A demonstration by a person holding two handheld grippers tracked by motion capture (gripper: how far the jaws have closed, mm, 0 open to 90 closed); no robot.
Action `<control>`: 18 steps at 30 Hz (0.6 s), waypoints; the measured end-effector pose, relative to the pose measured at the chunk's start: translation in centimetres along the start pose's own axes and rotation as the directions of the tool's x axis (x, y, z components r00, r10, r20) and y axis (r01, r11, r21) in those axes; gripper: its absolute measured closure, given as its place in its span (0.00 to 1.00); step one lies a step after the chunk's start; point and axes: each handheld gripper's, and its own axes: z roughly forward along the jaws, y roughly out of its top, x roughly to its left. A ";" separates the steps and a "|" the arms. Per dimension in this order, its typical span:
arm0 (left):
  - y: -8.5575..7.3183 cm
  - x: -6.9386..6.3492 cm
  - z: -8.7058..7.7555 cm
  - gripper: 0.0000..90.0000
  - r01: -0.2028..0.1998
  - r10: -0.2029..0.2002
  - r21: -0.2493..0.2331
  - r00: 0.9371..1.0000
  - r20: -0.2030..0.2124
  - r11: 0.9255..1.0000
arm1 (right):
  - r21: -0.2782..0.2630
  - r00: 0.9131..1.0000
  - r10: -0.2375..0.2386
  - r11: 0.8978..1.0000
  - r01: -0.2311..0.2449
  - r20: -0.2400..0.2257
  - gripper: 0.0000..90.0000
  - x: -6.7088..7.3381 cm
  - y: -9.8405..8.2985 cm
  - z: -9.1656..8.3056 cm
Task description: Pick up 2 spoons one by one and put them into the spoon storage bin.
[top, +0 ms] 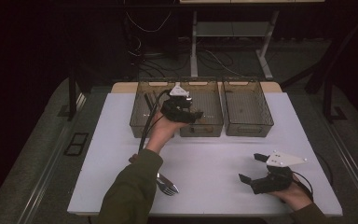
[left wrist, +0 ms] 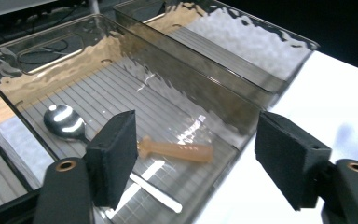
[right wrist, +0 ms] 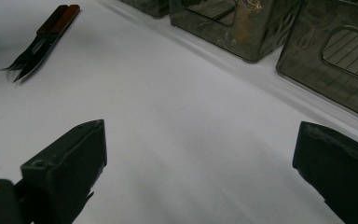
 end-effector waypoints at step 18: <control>-4.9 -1.5 -4.7 0.24 -0.041 0.042 -0.012 0.998 0.055 0.999 | 0.006 1.000 0.000 1.000 0.000 0.009 0.03 -0.2 -0.1 0.1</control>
